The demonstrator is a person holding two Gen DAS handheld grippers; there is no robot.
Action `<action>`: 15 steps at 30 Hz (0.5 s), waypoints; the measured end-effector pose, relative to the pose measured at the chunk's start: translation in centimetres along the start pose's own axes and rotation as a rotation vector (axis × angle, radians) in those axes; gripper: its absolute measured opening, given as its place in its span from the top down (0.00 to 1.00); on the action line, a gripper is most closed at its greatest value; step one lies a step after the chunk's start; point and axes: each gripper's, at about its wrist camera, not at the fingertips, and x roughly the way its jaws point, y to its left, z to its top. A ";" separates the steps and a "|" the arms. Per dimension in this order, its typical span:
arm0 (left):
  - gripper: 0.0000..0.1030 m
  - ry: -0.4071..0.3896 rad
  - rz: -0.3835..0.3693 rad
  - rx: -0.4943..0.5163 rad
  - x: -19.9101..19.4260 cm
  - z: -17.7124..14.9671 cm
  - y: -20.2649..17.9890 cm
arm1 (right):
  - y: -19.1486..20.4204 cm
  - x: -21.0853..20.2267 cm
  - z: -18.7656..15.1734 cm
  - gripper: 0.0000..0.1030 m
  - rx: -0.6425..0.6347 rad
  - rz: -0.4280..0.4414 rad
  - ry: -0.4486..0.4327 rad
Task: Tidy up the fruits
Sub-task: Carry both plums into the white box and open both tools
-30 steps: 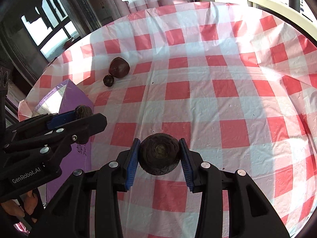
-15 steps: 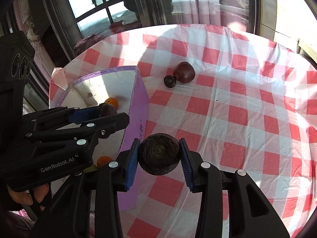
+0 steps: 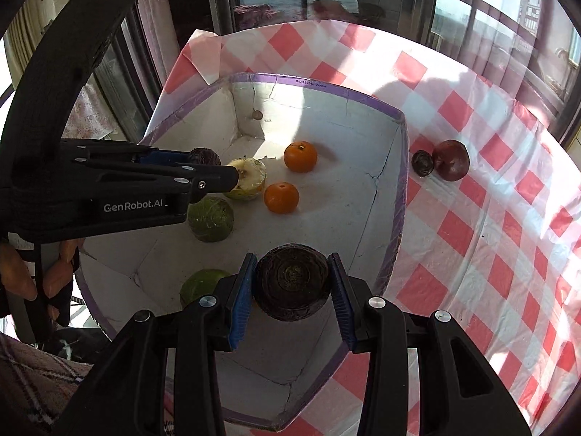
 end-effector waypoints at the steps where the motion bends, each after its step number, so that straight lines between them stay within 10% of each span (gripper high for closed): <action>1: 0.61 0.015 0.001 0.000 -0.3 -0.2 0.2 | 0.3 0.1 -0.1 0.61 -0.024 -0.009 0.019; 15: 0.61 0.277 0.137 0.080 6.2 -2.5 0.8 | 2.9 5.6 0.2 0.59 -0.227 -0.070 0.242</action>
